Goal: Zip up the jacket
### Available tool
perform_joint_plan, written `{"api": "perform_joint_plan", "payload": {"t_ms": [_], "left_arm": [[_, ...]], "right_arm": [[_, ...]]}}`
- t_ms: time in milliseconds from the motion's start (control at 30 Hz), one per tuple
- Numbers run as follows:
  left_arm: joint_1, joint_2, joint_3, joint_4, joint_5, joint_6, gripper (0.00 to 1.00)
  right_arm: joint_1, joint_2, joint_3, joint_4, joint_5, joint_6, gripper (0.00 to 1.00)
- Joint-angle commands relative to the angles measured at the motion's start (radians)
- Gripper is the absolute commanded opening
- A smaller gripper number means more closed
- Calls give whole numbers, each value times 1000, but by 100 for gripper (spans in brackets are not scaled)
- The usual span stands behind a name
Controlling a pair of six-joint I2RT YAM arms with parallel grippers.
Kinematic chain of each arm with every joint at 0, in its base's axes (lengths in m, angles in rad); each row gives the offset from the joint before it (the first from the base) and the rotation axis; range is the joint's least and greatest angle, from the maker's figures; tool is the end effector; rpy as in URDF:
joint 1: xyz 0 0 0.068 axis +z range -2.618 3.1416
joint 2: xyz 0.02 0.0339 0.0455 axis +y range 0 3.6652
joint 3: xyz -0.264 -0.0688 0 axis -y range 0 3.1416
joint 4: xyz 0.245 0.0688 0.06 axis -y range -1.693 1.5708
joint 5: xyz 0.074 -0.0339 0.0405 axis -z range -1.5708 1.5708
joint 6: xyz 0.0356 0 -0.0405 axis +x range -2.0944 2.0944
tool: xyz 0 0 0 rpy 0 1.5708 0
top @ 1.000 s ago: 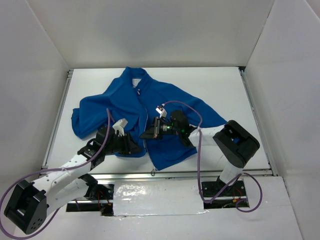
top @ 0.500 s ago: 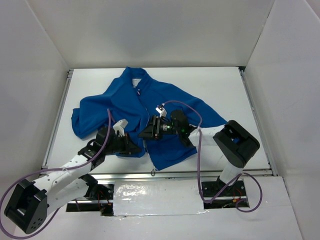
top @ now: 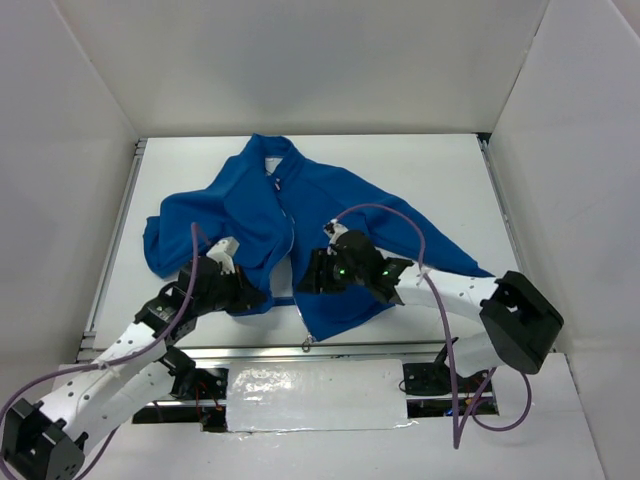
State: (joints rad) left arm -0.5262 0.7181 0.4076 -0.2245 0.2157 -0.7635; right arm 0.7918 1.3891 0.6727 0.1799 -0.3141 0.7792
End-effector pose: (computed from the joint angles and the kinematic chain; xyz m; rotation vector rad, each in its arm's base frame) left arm 0.1400 -0.0902 0.2140 -0.1286 2.2521 -0.9659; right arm 0.1953 0.2135 0.2024 -0.2254 2.3372 1.2025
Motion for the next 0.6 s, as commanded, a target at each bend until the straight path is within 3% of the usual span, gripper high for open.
{"api": "perform_joint_plan", "payload": {"t_ms": [0, 67, 167, 567], "left_arm": [[-1, -66, 100, -153, -154, -10, 0], [0, -81, 129, -211, -197, -14, 0], [0, -95, 163, -254, -211, -16, 0], [0, -82, 154, -225, -156, 16, 0]], "right_arm": [[108, 22, 117, -402, 300, -124, 57], [180, 56, 160, -523, 436, -117, 57], [243, 83, 198, -608, 493, -118, 58], [360, 206, 289, -721, 561, -129, 56]]}}
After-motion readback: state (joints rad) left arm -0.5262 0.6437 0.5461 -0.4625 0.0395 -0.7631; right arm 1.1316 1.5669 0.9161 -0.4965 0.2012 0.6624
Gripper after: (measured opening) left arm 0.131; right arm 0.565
